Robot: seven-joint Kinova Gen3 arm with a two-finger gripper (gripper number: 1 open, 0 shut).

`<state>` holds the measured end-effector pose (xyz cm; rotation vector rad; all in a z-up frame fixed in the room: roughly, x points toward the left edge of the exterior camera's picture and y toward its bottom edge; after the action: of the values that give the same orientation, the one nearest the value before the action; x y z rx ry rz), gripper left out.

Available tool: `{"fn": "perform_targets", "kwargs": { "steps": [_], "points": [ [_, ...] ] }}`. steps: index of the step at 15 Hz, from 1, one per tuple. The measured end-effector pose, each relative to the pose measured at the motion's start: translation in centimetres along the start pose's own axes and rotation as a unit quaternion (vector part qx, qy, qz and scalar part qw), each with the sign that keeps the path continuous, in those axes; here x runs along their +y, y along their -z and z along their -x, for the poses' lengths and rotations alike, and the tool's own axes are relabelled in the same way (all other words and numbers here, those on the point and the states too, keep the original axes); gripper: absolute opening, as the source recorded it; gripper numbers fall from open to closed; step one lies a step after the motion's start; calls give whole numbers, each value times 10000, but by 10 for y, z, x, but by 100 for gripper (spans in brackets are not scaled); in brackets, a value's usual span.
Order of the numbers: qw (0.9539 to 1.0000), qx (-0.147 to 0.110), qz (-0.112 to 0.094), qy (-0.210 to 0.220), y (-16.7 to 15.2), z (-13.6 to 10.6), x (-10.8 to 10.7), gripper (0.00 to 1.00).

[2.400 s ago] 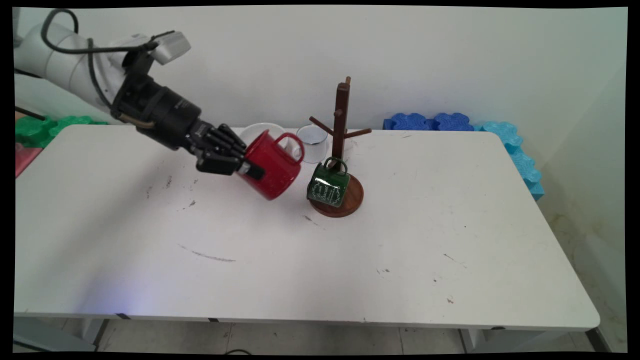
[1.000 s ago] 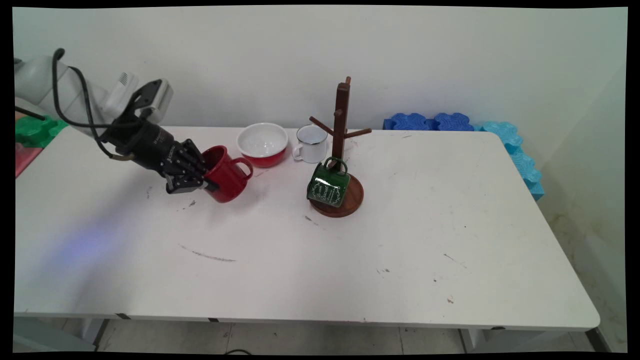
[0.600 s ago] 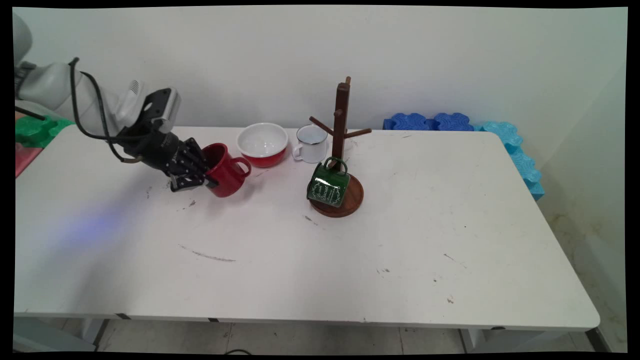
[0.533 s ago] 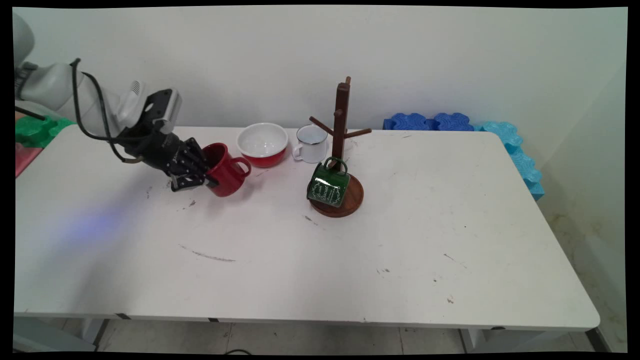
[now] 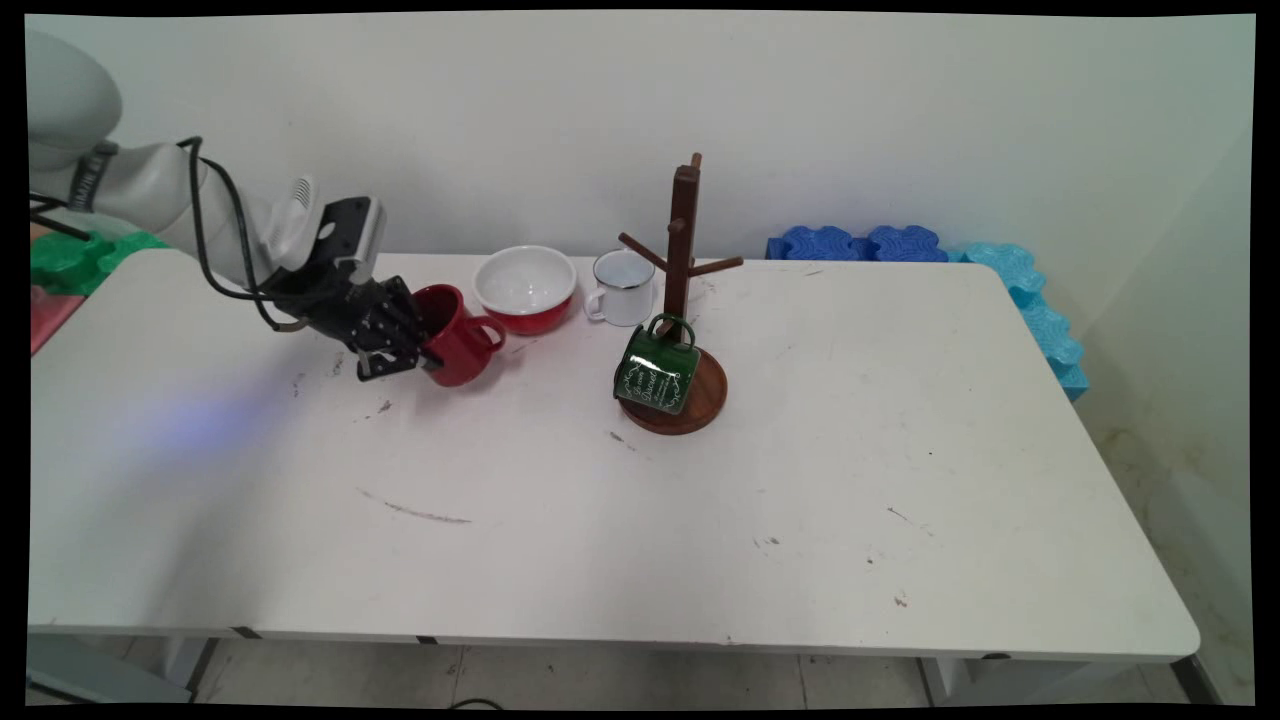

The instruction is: Place the picked object on the table

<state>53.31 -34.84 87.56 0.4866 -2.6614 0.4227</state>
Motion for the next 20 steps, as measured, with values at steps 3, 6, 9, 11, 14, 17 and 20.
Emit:
{"fn": "perform_targets", "kwargs": {
  "steps": [3, 6, 9, 11, 14, 17, 20],
  "points": [
    [10000, -48, -30, -69, -6, 0, -2, 0],
    [9998, -97, -58, -135, -12, 1, -5, 0],
    [9996, -155, -84, -205, -19, 3, -7, 0],
    [9995, -179, -92, -231, -22, 4, -8, 0],
    [9994, -211, -103, -260, -26, 5, -9, 0],
    [9993, -240, -113, -281, -30, 6, -11, 100],
    [9991, -269, -127, -298, -33, 7, -12, 100]
  ]
}}
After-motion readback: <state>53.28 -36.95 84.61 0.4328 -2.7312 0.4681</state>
